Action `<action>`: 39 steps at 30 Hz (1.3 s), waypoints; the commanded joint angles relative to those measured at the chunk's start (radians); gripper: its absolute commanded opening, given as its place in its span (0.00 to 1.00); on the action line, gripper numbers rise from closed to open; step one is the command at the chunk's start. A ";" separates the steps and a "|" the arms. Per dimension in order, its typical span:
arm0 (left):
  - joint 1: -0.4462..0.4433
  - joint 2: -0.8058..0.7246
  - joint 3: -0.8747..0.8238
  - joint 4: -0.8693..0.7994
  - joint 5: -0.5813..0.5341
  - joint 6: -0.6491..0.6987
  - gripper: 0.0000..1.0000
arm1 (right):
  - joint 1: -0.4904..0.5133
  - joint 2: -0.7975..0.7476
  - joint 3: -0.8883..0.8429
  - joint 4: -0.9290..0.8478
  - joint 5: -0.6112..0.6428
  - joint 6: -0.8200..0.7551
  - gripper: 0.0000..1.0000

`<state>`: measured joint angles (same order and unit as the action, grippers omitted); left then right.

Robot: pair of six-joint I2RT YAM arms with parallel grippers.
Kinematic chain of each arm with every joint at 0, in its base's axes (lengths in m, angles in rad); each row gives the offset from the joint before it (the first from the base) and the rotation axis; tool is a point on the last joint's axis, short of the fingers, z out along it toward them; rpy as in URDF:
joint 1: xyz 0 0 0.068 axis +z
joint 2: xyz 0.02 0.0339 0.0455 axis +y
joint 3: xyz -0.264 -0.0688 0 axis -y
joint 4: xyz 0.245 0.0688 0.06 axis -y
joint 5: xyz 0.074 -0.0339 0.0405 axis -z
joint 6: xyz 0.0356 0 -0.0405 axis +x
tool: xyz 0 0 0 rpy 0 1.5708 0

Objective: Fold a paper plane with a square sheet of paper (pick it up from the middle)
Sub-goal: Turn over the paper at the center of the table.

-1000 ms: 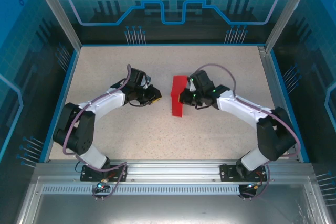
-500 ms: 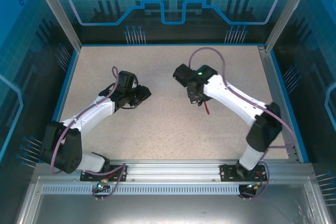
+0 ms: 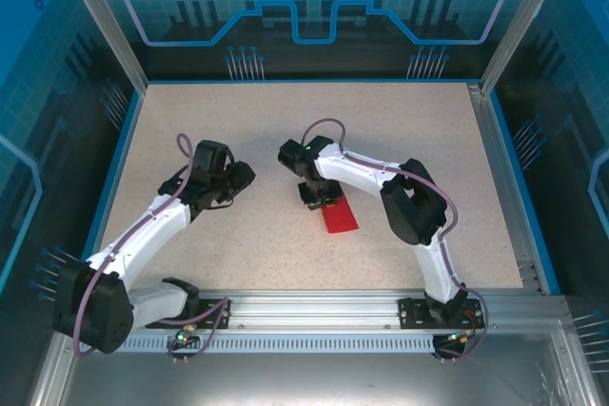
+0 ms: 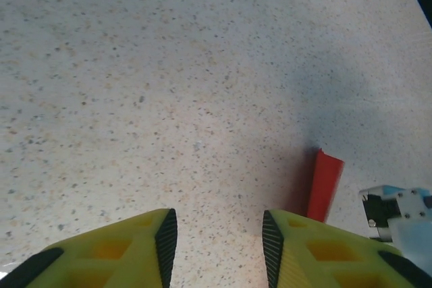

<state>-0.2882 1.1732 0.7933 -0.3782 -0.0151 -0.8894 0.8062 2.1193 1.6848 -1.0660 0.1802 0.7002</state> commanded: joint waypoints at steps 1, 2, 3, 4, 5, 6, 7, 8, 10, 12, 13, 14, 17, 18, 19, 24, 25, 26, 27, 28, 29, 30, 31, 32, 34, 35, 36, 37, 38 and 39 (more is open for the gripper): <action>0.013 -0.012 -0.018 -0.038 -0.025 -0.004 0.43 | -0.009 -0.077 -0.063 0.179 -0.191 -0.014 0.41; 0.012 -0.009 -0.018 -0.035 -0.022 -0.004 0.45 | -0.018 -0.117 -0.104 0.221 -0.215 -0.015 0.45; 0.012 -0.004 -0.019 -0.032 -0.017 -0.002 0.45 | -0.034 -0.167 -0.154 0.277 -0.246 -0.007 0.49; 0.013 0.004 -0.019 -0.027 -0.010 -0.003 0.46 | -0.054 -0.219 -0.218 0.328 -0.271 0.006 0.52; 0.012 0.012 -0.019 -0.017 0.000 -0.001 0.47 | -0.072 -0.259 -0.274 0.379 -0.292 0.018 0.54; 0.012 0.025 -0.018 -0.008 0.013 0.001 0.48 | -0.096 -0.303 -0.332 0.446 -0.326 0.033 0.54; 0.012 0.038 -0.013 0.000 0.026 0.003 0.48 | -0.123 -0.341 -0.408 0.511 -0.359 0.047 0.52; 0.012 0.052 -0.010 0.011 0.040 0.005 0.49 | -0.141 -0.368 -0.470 0.565 -0.391 0.058 0.48; 0.012 0.089 0.000 0.034 0.086 0.014 0.49 | -0.182 -0.406 -0.566 0.655 -0.446 0.082 0.37; 0.012 0.130 0.021 0.044 0.131 0.023 0.49 | -0.201 -0.418 -0.620 0.692 -0.464 0.091 0.30; 0.012 0.152 0.031 0.048 0.154 0.028 0.49 | -0.205 -0.416 -0.637 0.698 -0.465 0.093 0.28; 0.012 0.169 0.040 0.050 0.168 0.033 0.49 | -0.207 -0.410 -0.646 0.704 -0.465 0.092 0.27; 0.012 0.215 0.053 0.064 0.205 0.036 0.49 | -0.206 -0.386 -0.676 0.732 -0.471 0.109 0.24; 0.012 0.228 0.058 0.068 0.214 0.038 0.49 | -0.206 -0.378 -0.686 0.748 -0.471 0.120 0.24; 0.013 0.242 0.062 0.072 0.226 0.039 0.49 | -0.205 -0.368 -0.693 0.759 -0.471 0.135 0.24; 0.011 0.299 0.089 0.077 0.264 0.044 0.48 | -0.193 -0.321 -0.722 0.810 -0.447 0.216 0.26; 0.011 0.307 0.093 0.078 0.272 0.045 0.48 | -0.189 -0.311 -0.726 0.819 -0.441 0.237 0.26; 0.011 0.310 0.095 0.079 0.277 0.046 0.48 | -0.184 -0.306 -0.729 0.828 -0.436 0.251 0.26; 0.011 0.314 0.095 0.079 0.280 0.046 0.48 | -0.179 -0.294 -0.729 0.833 -0.430 0.272 0.26; 0.011 0.317 0.095 0.082 0.285 0.046 0.48 | -0.174 -0.286 -0.727 0.830 -0.418 0.291 0.26; 0.011 0.320 0.096 0.082 0.289 0.046 0.48 | -0.168 -0.278 -0.727 0.828 -0.407 0.311 0.26; 0.011 0.325 0.095 0.084 0.296 0.046 0.48 | -0.165 -0.273 -0.731 0.829 -0.393 0.334 0.26; 0.011 0.327 0.097 0.085 0.304 0.049 0.48 | -0.162 -0.269 -0.738 0.835 -0.384 0.358 0.27; 0.011 0.331 0.098 0.085 0.310 0.050 0.48 | -0.162 -0.266 -0.745 0.842 -0.379 0.382 0.27; 0.011 0.338 0.100 0.087 0.322 0.052 0.48 | -0.162 -0.263 -0.769 0.889 -0.388 0.422 0.27; 0.011 0.341 0.100 0.092 0.331 0.050 0.48 | -0.163 -0.264 -0.778 0.916 -0.397 0.430 0.27; 0.012 0.344 0.102 0.100 0.344 0.050 0.48 | -0.160 -0.268 -0.785 0.944 -0.408 0.436 0.27; 0.010 0.350 0.105 0.106 0.356 0.051 0.48 | -0.158 -0.278 -0.789 0.963 -0.412 0.436 0.27; 0.009 0.355 0.108 0.110 0.366 0.054 0.48 | -0.155 -0.290 -0.788 0.971 -0.410 0.430 0.27; 0.006 0.363 0.116 0.111 0.376 0.059 0.48 | -0.153 -0.309 -0.785 0.969 -0.402 0.418 0.28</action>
<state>-0.2840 1.5188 0.8654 -0.2859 0.3004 -0.8577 0.6308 1.8023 0.9325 -0.1204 -0.2546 1.0916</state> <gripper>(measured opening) 0.480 0.275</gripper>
